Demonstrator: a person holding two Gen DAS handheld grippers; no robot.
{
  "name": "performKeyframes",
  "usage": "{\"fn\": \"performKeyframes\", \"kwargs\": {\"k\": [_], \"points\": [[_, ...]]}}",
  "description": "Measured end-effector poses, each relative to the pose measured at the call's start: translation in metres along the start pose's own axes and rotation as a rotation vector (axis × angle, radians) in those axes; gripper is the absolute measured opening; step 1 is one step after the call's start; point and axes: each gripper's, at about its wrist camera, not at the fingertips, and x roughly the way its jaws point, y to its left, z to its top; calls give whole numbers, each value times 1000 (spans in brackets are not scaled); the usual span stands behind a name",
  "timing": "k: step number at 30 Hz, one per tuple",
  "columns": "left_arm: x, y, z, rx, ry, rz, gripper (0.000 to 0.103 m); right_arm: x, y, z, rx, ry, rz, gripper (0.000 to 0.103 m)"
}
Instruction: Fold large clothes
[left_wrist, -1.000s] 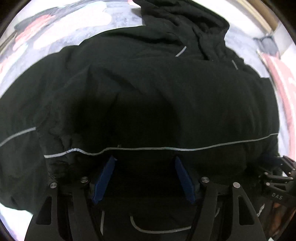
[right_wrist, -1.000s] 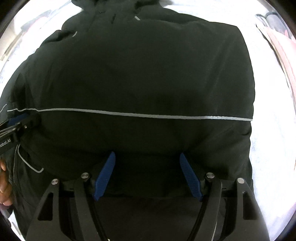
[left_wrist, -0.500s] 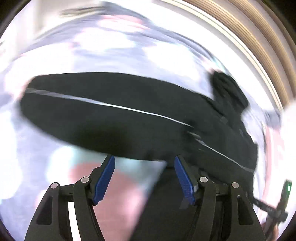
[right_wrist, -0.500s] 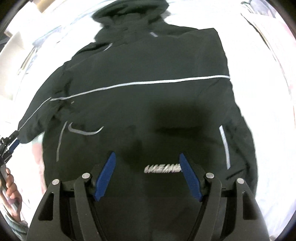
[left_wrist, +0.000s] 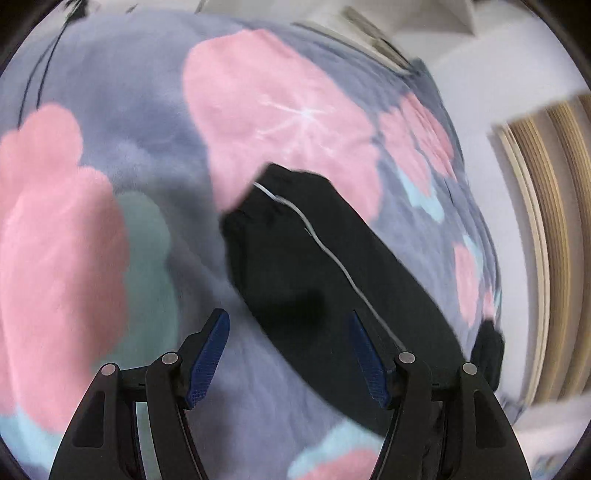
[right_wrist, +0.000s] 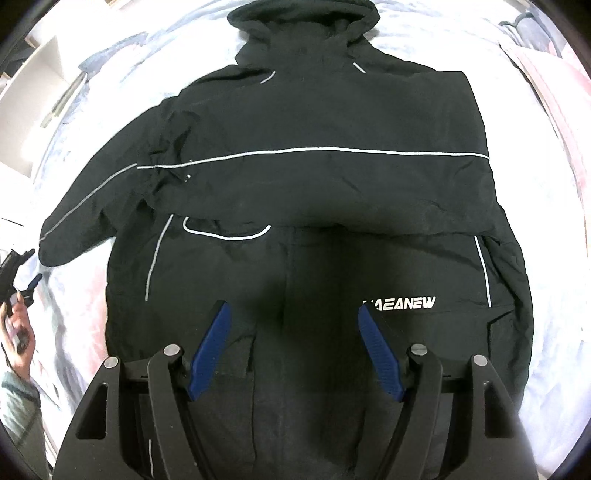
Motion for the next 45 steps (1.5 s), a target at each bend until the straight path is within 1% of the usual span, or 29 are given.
{"fn": "performKeyframes", "kwargs": {"k": [1,4,7,9,10,11,13,14,17,20,24,27,30,32,34,36,37,39,40,41,42,44,45], "points": [[7,3,4,-20,2,-16,68,4,1,0,-2,8,-5,75],[24,4,9,-41,19,-32,68,13,6,0,-11,30,-8,75],[43,2,12,-21,39,1,68,25,16,3,-29,50,-13,75],[45,-4,10,3,23,10,67,31,21,4,-41,62,-11,75],[46,-9,10,21,13,13,51,34,24,5,-49,66,-13,75],[46,-17,10,53,6,18,30,36,25,5,-56,69,-15,75],[35,-30,6,105,-23,29,22,39,28,5,-69,72,-16,75],[28,-38,4,139,-41,20,19,40,29,5,-73,73,-15,75],[5,-65,-4,223,-80,-25,18,40,29,4,-76,76,-6,75],[-20,-104,-19,330,-105,-81,17,40,27,2,-74,72,1,75],[-44,-170,-59,505,-98,-164,17,39,19,-1,-56,71,23,75],[-47,-218,-97,623,-51,-239,17,38,10,-3,-36,69,38,75],[-38,-267,-146,750,15,-290,17,36,0,-6,-9,60,51,75],[-26,-294,-177,810,57,-318,17,34,-10,-7,16,52,60,75],[-10,-319,-212,864,123,-354,17,32,-21,-8,48,42,69,75],[7,-342,-251,922,208,-395,17,29,-30,-7,64,33,71,75],[13,-351,-268,954,237,-402,17,28,-34,-7,69,29,70,75],[31,-368,-305,1024,307,-413,17,26,-42,-5,81,21,70,75],[40,-373,-320,1048,335,-405,19,26,-46,-4,86,18,69,75],[52,-377,-336,1073,356,-369,22,26,-50,-2,93,15,70,75],[71,-379,-351,1091,377,-312,23,26,-54,0,99,12,71,75],[95,-376,-363,1096,407,-265,29,28,-60,4,109,9,72,75],[110,-372,-368,1086,438,-247,32,29,-63,6,112,7,75,75]]}}
